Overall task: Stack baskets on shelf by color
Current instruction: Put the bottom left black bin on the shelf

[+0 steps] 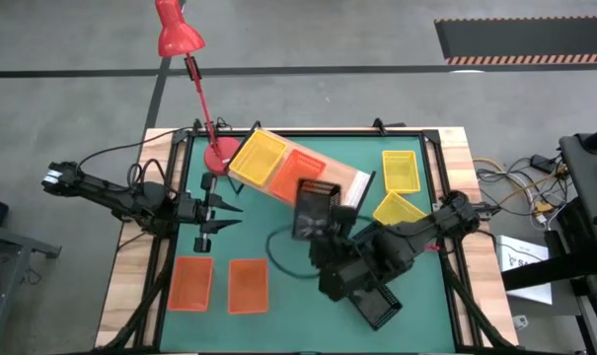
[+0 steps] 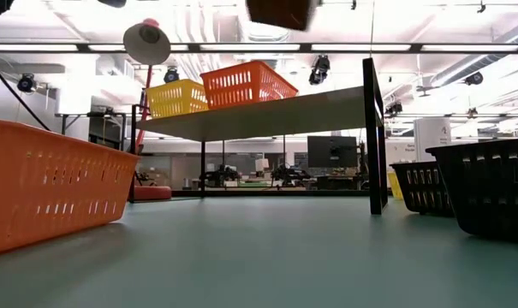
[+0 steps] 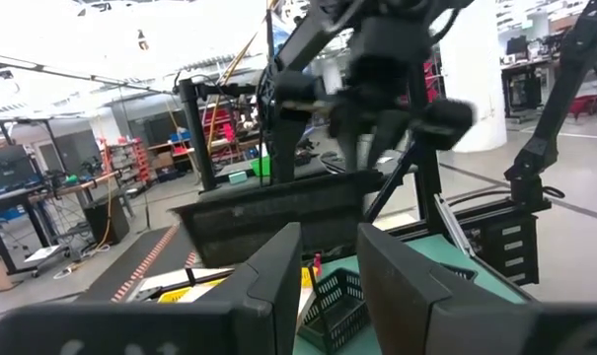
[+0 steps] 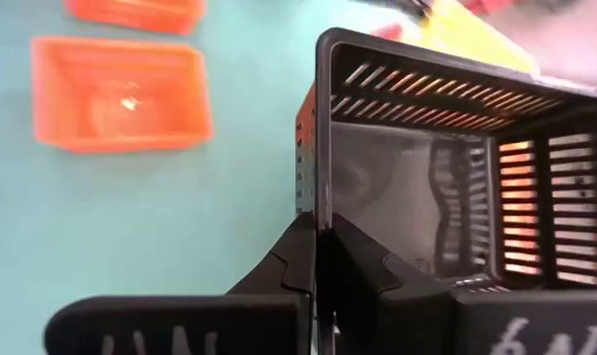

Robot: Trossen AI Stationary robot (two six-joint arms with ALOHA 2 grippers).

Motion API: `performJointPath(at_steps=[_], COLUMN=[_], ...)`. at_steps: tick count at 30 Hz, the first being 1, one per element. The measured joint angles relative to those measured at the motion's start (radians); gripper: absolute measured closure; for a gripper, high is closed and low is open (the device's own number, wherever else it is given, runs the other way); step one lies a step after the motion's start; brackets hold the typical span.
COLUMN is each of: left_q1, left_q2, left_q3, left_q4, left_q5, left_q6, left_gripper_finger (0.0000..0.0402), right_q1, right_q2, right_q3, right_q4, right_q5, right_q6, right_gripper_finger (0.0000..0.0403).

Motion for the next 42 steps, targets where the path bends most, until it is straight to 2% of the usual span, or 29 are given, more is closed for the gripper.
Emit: performJointPath(at_steps=[4,11,17,22,36,42], left_q1=[0.000,0.000,0.000,0.000,0.000,0.000], left_q2=[0.001,0.001,0.003,0.006,0.007,0.008], left_q3=[0.000,0.000,0.000,0.000,0.000,0.000], left_q4=[0.000,0.000,0.000,0.000,0.000,0.000], left_q5=[0.000,0.000,0.000,0.000,-0.001,-0.001], left_q6=[0.000,0.000,0.000,0.000,0.000,0.000], left_gripper_finger=[0.0316,0.0316,0.0316,0.0316,0.0316,0.0316], right_q1=[-0.042,-0.107,-0.149,-0.163,-0.183,-0.201], right_q2=[-0.002,-0.008,-0.015,-0.026,-0.143,-0.176], right_q3=[-0.001,-0.014,-0.020,-0.044,-0.280,-0.383], right_q4=[-0.124,-0.117,-0.116,-0.116,-0.096,0.000], right_q5=[0.001,-0.012,-0.122,-0.163,-0.159,-0.161], right_q6=[0.144,0.236,0.210,0.191,0.218,0.203], right_gripper_finger=[0.0391,0.0391,0.0391,0.0391,0.0391,0.0391])
